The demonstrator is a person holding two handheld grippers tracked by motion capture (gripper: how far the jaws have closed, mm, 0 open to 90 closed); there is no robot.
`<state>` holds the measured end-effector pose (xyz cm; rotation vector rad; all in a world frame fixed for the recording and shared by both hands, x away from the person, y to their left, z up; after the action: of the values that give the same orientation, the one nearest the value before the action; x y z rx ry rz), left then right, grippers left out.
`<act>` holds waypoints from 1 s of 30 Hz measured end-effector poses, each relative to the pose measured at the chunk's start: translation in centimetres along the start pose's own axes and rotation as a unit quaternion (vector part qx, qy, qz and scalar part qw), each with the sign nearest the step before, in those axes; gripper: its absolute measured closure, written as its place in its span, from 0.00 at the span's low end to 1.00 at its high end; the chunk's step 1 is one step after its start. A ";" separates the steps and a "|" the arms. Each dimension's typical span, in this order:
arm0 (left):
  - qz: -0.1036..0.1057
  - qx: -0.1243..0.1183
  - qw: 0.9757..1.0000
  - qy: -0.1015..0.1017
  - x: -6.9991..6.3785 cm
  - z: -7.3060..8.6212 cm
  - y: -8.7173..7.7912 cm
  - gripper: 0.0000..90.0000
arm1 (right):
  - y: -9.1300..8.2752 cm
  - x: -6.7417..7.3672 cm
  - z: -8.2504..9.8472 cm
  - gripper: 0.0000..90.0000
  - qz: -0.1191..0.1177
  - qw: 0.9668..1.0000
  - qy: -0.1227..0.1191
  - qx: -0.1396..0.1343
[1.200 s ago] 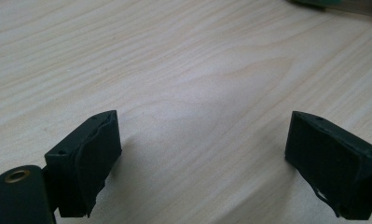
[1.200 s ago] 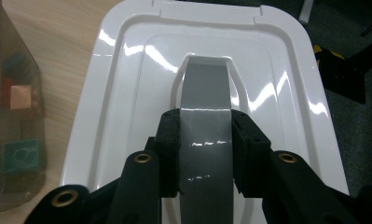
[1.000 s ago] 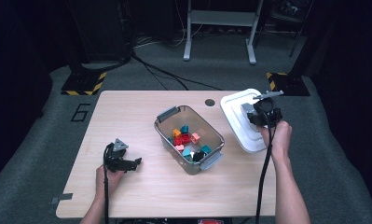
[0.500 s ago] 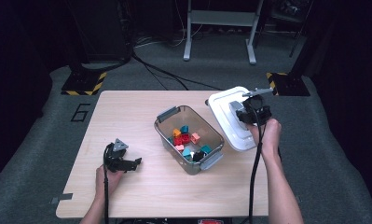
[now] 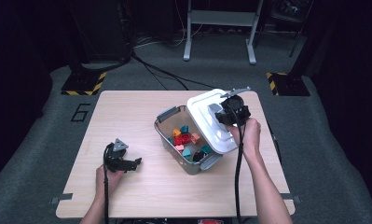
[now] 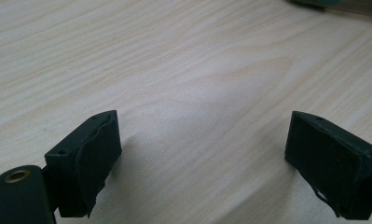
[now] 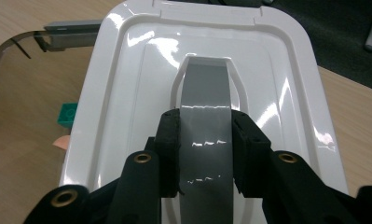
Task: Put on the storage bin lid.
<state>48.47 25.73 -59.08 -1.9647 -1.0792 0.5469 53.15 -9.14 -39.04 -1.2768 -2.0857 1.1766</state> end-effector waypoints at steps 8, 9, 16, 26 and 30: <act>0.001 0.000 1.000 -0.002 0.0 0.0 0.0 0.12 | 0.9 3.1 -1.0 0.75 -0.023 0.999 -0.023 0.002; 0.001 0.003 1.000 0.002 0.0 0.0 0.0 0.12 | 0.9 3.1 -1.0 0.75 -0.023 0.999 -0.023 0.002; 0.001 0.001 1.000 0.000 0.0 0.0 0.0 0.12 | 2.2 5.7 -1.2 0.75 -0.042 0.998 -0.046 0.017; 0.001 0.001 1.000 0.000 0.0 0.0 0.0 0.12 | 3.8 8.1 -1.0 0.75 -0.060 0.996 -0.062 0.032; 0.001 0.001 1.000 0.000 0.0 0.0 0.0 0.12 | 4.0 8.9 -1.0 0.75 -0.061 0.995 -0.069 0.036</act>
<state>48.46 25.73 -59.07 -1.9636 -1.0758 0.5483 51.59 -0.03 -42.45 -1.0476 -2.1645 1.3056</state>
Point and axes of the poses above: each handheld gripper's, and its own axes: y roughly forward along the jaws, z roughly out of its underside, x roughly to its left, the point moved 9 cm from there along y, roughly forward along the jaws, and after that the axes turned 12 degrees about x, right-handed, at the moved point
